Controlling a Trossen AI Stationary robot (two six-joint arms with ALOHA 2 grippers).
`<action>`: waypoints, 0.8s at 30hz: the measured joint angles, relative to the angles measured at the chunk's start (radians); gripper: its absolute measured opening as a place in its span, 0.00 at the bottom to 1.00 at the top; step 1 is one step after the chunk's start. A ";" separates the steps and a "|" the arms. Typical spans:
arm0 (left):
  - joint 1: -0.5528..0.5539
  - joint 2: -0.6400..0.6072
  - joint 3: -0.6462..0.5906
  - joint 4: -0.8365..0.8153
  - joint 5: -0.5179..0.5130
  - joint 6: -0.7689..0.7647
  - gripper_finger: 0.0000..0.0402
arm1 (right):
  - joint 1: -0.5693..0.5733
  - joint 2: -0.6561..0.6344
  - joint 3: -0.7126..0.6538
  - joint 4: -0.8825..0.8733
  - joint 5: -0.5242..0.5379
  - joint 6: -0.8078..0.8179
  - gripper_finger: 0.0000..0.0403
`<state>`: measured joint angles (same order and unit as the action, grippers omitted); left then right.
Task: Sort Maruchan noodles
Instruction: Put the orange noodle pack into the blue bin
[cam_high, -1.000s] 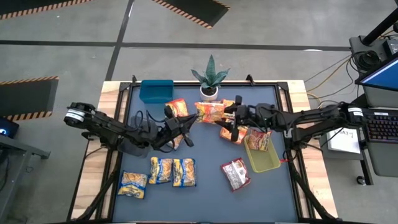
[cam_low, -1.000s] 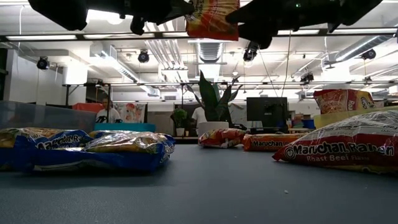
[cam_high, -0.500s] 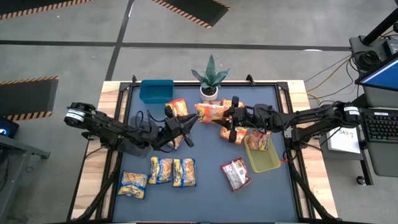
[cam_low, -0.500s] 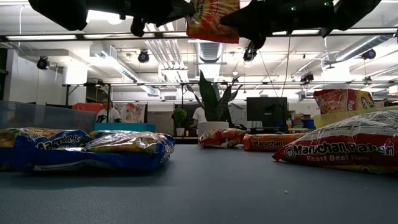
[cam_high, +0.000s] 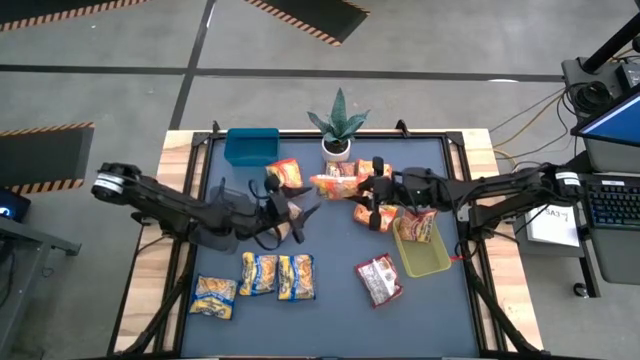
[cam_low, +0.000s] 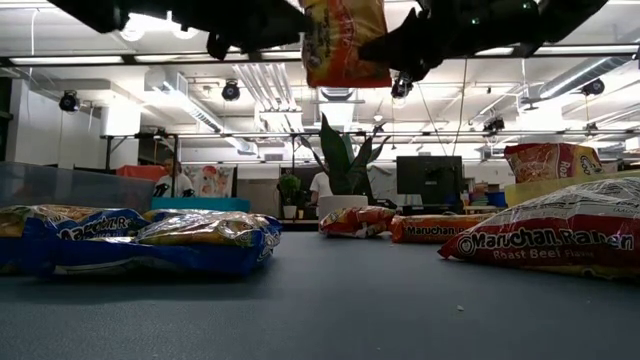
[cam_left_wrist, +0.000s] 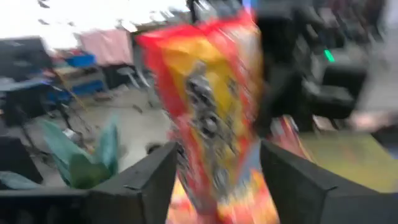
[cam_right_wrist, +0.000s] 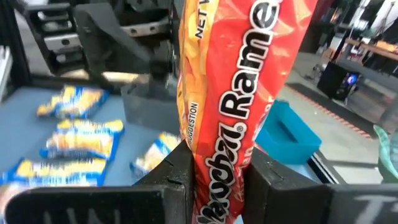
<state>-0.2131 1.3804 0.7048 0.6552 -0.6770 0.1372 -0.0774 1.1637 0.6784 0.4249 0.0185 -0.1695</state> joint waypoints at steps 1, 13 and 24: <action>0.000 -0.019 0.000 -0.068 0.013 -0.021 0.57 | 0.000 -0.002 0.008 -0.032 0.000 -0.008 0.18; 0.017 -0.093 0.000 -0.131 0.150 0.017 0.64 | 0.000 -0.002 0.065 -0.308 -0.086 -0.052 0.18; 0.074 0.054 0.114 -0.052 0.263 0.119 0.61 | 0.000 -0.002 0.068 -0.316 -0.098 -0.052 0.18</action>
<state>-0.1386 1.4339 0.8186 0.6034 -0.4143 0.2564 -0.0776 1.1614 0.7460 0.1089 -0.0792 -0.2219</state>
